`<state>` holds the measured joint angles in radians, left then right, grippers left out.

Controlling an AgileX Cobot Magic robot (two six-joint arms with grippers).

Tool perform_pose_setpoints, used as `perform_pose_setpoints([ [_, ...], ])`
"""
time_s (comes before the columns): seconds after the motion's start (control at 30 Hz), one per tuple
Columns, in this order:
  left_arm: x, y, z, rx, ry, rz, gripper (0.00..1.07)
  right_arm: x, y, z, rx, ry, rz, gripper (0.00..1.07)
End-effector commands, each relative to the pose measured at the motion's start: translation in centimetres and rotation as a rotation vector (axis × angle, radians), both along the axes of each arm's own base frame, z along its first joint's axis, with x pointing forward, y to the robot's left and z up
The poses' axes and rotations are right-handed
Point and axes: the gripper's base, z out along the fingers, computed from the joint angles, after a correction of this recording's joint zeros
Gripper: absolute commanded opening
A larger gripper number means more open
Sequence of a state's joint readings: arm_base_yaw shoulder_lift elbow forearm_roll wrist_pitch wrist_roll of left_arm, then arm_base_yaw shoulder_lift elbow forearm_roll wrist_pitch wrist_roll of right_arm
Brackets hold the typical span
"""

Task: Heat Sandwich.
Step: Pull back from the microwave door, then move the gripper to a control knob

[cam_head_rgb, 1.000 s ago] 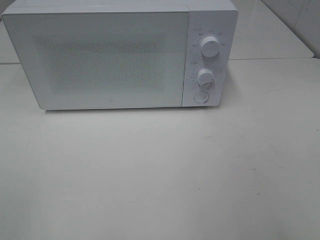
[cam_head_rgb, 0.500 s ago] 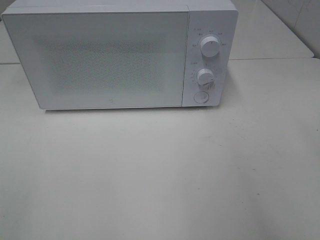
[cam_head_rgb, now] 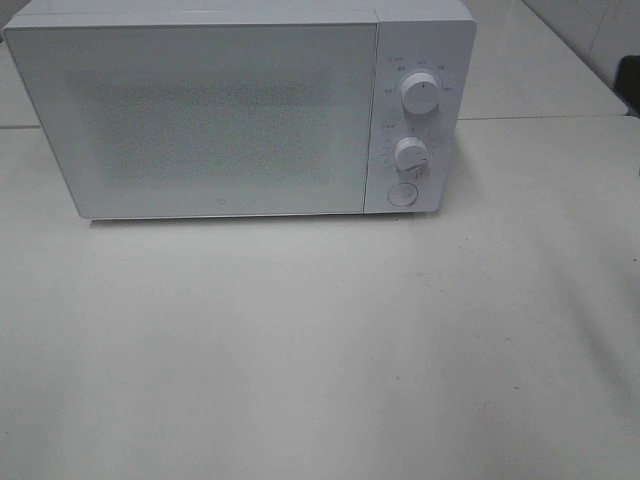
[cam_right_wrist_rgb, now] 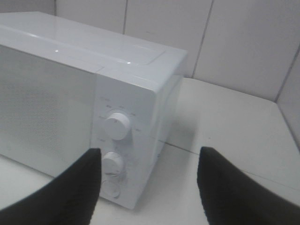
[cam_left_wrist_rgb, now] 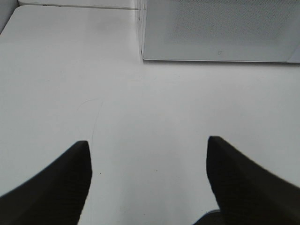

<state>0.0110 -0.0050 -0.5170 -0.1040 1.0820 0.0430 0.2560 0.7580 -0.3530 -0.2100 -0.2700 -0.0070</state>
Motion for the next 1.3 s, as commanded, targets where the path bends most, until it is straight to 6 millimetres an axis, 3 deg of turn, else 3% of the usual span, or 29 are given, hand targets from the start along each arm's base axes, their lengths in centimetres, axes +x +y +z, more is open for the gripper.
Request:
perform_pose_setpoints([
  [0.03, -0.2, 0.0, 0.1, 0.0, -0.031, -0.005, 0.66, 1.2, 1.5, -0.9, -0.014, 0.007, 0.077, 0.6],
  [0.4, -0.2, 0.0, 0.1, 0.0, -0.031, -0.005, 0.66, 3.9, 5.9, -5.3, 0.005, 0.133, 0.192, 0.59],
  [0.87, -0.2, 0.0, 0.1, 0.0, -0.031, -0.005, 0.66, 4.2, 10.4, -9.6, 0.028, 0.156, 0.132, 0.59],
  [1.3, -0.2, 0.0, 0.1, 0.0, -0.031, -0.004, 0.66, 5.5, 11.1, -13.6, 0.076, 0.14, 0.051, 0.59],
])
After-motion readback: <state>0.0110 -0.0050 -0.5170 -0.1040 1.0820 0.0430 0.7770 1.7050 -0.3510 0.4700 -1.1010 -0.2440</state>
